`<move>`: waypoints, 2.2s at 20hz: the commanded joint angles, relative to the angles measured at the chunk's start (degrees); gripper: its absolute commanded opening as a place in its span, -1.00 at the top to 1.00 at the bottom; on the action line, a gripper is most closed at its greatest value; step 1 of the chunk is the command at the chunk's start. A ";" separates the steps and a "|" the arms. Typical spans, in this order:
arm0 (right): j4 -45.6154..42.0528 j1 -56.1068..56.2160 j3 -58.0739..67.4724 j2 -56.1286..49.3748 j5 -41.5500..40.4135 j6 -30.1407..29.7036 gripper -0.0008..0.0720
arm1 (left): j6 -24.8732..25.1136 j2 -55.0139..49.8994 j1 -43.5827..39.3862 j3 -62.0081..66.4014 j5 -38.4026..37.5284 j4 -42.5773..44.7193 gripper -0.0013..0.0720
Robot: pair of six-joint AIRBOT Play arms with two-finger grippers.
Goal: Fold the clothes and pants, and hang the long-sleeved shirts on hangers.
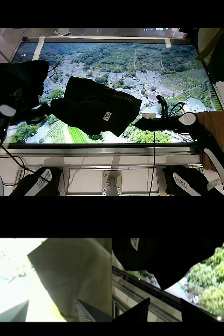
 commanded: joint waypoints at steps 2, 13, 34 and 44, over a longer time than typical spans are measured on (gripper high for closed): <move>1.92 6.16 -0.83 -0.22 -4.94 1.92 -0.26 | 10.67 -6.01 6.03 -6.45 8.09 -22.62 -1.00; 1.09 6.16 -0.83 -0.22 -8.39 1.95 -0.26 | 28.26 -18.69 5.44 -6.34 8.17 -47.74 0.30; 31.76 7.61 -2.62 -26.25 -10.21 -11.61 -0.47 | 34.67 -11.23 5.44 -5.42 4.70 -44.04 0.91; 31.69 14.29 0.31 -27.10 -12.15 -9.77 0.94 | 34.84 -10.19 5.62 -5.31 2.97 -39.04 0.91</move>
